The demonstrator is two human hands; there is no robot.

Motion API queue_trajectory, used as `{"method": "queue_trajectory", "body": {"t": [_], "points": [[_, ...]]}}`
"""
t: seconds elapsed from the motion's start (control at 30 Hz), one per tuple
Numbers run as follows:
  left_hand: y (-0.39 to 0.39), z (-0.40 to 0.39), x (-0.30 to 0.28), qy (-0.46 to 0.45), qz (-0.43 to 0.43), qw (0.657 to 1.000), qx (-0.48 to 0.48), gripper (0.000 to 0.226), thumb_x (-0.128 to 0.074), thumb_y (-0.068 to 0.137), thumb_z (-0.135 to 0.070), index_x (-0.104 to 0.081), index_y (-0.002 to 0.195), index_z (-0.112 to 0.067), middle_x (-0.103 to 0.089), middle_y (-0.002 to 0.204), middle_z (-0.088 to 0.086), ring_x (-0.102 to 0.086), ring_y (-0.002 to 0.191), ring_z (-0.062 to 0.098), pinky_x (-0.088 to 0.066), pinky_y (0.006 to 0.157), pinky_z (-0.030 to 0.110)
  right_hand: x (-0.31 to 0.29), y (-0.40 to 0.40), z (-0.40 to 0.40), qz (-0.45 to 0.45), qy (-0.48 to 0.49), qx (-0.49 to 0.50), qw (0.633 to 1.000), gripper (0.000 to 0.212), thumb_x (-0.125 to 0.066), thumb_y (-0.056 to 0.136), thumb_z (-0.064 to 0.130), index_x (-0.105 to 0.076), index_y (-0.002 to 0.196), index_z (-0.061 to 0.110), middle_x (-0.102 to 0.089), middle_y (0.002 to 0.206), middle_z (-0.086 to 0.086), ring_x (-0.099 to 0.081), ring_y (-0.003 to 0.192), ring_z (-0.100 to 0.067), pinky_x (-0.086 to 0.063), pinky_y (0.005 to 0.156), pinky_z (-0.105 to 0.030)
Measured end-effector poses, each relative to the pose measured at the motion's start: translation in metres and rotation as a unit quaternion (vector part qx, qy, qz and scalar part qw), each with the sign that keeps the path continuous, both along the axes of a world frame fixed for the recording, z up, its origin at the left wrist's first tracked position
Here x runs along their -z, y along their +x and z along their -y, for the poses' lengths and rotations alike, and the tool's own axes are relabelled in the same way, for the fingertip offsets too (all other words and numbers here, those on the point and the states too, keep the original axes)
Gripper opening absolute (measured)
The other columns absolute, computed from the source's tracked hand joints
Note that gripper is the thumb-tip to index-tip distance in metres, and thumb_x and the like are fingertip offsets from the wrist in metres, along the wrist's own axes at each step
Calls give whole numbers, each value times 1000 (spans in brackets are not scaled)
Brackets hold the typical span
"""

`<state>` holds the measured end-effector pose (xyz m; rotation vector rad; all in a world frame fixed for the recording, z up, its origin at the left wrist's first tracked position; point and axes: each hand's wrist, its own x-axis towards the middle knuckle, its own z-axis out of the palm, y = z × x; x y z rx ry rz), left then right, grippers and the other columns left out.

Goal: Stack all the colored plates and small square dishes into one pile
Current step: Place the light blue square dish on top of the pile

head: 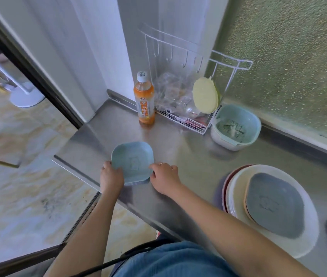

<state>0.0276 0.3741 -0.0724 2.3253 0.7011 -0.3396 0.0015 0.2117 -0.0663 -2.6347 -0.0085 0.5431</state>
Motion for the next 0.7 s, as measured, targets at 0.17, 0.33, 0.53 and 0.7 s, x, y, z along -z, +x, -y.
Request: {"method": "queue_trajectory", "body": {"t": [0.17,0.33,0.53,0.7], "points": [[2,4,5,-33,31,999,25,9,-45,85,-5,-46,94,-4,-58,93,20,-49,77,31,-38,63,35,-6,5,9,27,67,131,989,45,-40,92,18,-37,138,19,-57,126,-9,-51,118,-30,-37,93,-43],[5,43,-21,-153,78,984,52,13,-51,69,-20,-44,70,-9,-48,63,7,-49,60,27,-43,53,34,-27,12,41,89,78,318,941,38,-41,96,23,-41,133,14,-60,120,-12,-57,107,-33,-44,80,-38],[0,103,-40,-269,92,951,119,17,-52,84,-11,-47,69,-9,-51,57,11,-49,44,24,-37,32,19,-35,-6,116,123,118,392,904,30,-42,95,12,-61,118,16,-65,114,-10,-59,104,-29,-43,82,-33],[-3,156,-53,-296,89,934,179,12,-51,91,-20,-53,85,-10,-54,60,11,-49,44,24,-38,33,20,-47,-43,176,198,130,421,875,27,-50,93,9,-67,113,14,-70,109,-10,-62,102,-27,-46,85,-35]]}}
